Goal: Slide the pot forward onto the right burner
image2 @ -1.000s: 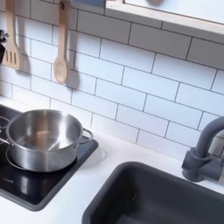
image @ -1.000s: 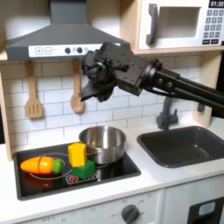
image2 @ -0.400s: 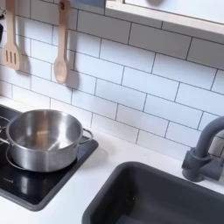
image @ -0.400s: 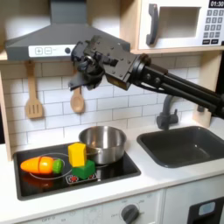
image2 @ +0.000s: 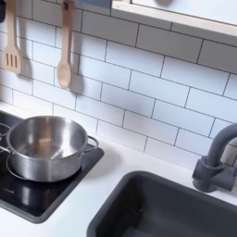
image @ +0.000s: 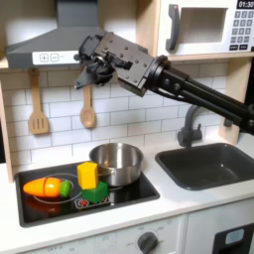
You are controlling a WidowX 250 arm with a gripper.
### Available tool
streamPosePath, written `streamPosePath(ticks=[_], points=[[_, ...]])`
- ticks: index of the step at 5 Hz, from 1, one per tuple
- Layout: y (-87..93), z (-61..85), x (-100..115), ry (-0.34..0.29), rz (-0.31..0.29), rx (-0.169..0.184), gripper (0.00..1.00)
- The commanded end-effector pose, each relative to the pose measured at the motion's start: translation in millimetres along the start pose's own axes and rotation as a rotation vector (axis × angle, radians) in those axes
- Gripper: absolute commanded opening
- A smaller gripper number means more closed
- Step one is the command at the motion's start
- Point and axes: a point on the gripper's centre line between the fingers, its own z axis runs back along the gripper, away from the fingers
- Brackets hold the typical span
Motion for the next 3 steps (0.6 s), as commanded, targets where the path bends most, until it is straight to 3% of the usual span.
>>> streamPosePath(ticks=[1, 3], points=[[-2.5, -0.9, 8.1, -0.027, 0.019, -0.011, 0.0], [0.4, -3.8, 15.8, -0.04, 0.046, -0.012, 0.0]])
